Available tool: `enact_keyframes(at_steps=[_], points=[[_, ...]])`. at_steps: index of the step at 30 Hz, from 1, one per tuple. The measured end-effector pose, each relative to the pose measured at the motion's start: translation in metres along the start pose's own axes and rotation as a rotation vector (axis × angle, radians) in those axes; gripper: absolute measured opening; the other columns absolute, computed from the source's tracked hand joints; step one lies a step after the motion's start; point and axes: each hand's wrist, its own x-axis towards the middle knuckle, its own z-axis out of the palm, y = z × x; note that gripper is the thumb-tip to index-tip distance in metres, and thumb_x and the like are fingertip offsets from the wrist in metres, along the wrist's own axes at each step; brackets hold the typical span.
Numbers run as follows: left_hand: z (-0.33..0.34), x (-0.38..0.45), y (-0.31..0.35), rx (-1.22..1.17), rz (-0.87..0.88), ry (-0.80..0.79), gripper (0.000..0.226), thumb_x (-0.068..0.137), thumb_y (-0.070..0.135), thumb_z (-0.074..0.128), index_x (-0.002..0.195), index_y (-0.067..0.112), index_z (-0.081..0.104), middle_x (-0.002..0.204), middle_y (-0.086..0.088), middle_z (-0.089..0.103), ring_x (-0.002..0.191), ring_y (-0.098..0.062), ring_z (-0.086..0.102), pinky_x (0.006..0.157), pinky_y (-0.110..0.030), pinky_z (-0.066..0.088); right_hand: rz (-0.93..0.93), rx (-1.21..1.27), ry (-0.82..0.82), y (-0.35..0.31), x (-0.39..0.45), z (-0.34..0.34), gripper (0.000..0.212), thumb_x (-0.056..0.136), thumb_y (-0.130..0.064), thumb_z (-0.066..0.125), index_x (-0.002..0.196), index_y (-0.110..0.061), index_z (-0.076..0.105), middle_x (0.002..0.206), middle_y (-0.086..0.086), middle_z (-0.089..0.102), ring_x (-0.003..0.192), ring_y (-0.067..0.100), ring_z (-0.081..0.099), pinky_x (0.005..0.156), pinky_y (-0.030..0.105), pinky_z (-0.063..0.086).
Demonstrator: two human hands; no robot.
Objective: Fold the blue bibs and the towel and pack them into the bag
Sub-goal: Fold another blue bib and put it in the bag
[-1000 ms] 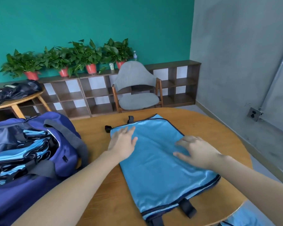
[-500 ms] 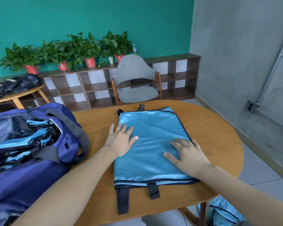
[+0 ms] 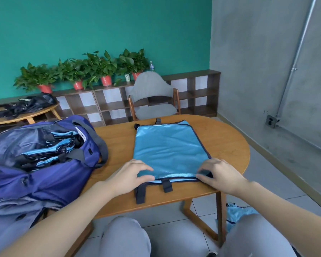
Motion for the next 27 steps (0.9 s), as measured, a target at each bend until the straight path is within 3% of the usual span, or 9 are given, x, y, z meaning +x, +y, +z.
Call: enact_keyframes(at_steps=[4,9,14,18,21,23,25,27], points=[[0.001,-0.019,0.006,-0.025,-0.072,0.027,0.051,0.088,0.063,0.062,0.128,0.031,0.068,0.121,0.017,0.062,0.111,0.005,0.052,0.094,-0.012,0.037,-0.017,0.028,0.017,-0.012,-0.013,0.004,0.049,0.09,-0.068,0.036,0.103,-0.036,0.07,0.101,-0.023,0.062,0.099,0.0,0.056,0.097,0.033,0.047],[0.003,-0.028,0.007,0.02,-0.11,-0.031,0.082,0.076,0.085,0.04,0.134,0.033,0.063,0.135,0.011,0.063,0.128,-0.009,0.053,0.11,-0.033,0.041,-0.018,0.015,0.033,-0.024,-0.018,0.013,0.05,0.093,-0.066,0.039,0.12,-0.032,0.065,0.117,-0.018,0.061,0.114,0.005,0.055,0.101,0.034,0.044],[0.006,-0.026,0.012,0.031,-0.065,0.043,0.052,0.093,0.064,0.054,0.137,0.036,0.06,0.139,0.011,0.06,0.134,-0.011,0.046,0.114,-0.037,0.035,-0.07,0.054,0.244,-0.07,-0.019,0.032,0.05,0.092,-0.066,0.046,0.107,-0.028,0.073,0.102,-0.013,0.067,0.099,0.013,0.06,0.09,0.037,0.049],[0.015,-0.003,0.029,-0.1,-0.006,0.068,0.036,0.103,0.046,0.054,0.129,0.027,0.068,0.132,0.01,0.067,0.125,-0.006,0.057,0.107,-0.029,0.044,0.112,0.071,0.186,-0.108,-0.01,0.053,0.074,0.073,-0.087,0.035,0.106,-0.032,0.072,0.103,-0.014,0.064,0.103,0.014,0.054,0.094,0.034,0.038],[0.024,0.013,0.036,-0.092,0.004,0.036,0.034,0.106,0.042,0.048,0.124,0.025,0.07,0.126,0.009,0.069,0.118,-0.01,0.06,0.103,-0.039,0.047,0.205,0.102,0.257,-0.112,-0.009,0.067,0.069,0.068,-0.088,0.041,0.1,-0.034,0.07,0.095,-0.017,0.056,0.1,0.014,0.051,0.086,0.03,0.03],[0.036,0.019,0.031,-0.042,-0.001,-0.025,0.037,0.107,0.046,0.041,0.131,0.031,0.067,0.138,0.006,0.063,0.13,-0.015,0.052,0.11,-0.044,0.04,0.218,0.158,0.314,-0.11,-0.008,0.072,0.053,0.071,-0.081,0.058,0.096,-0.037,0.072,0.09,-0.02,0.055,0.098,0.013,0.051,0.086,0.029,0.029],[0.047,0.02,0.024,-0.003,-0.042,-0.072,0.043,0.108,0.049,0.033,0.144,0.039,0.054,0.158,0.004,0.042,0.149,-0.016,0.031,0.121,-0.046,0.024,0.187,0.206,0.343,-0.107,-0.009,0.075,0.045,0.071,-0.077,0.063,0.095,-0.041,0.073,0.09,-0.02,0.058,0.098,0.013,0.053,0.087,0.03,0.03],[0.053,0.019,0.022,0.008,-0.051,-0.072,0.046,0.109,0.05,0.028,0.15,0.041,0.045,0.165,0.005,0.03,0.154,-0.015,0.019,0.124,-0.045,0.014,0.166,0.24,0.328,-0.106,-0.011,0.072,0.041,0.074,-0.073,0.068,0.101,-0.044,0.074,0.095,-0.02,0.059,0.102,0.012,0.053,0.091,0.03,0.028]])
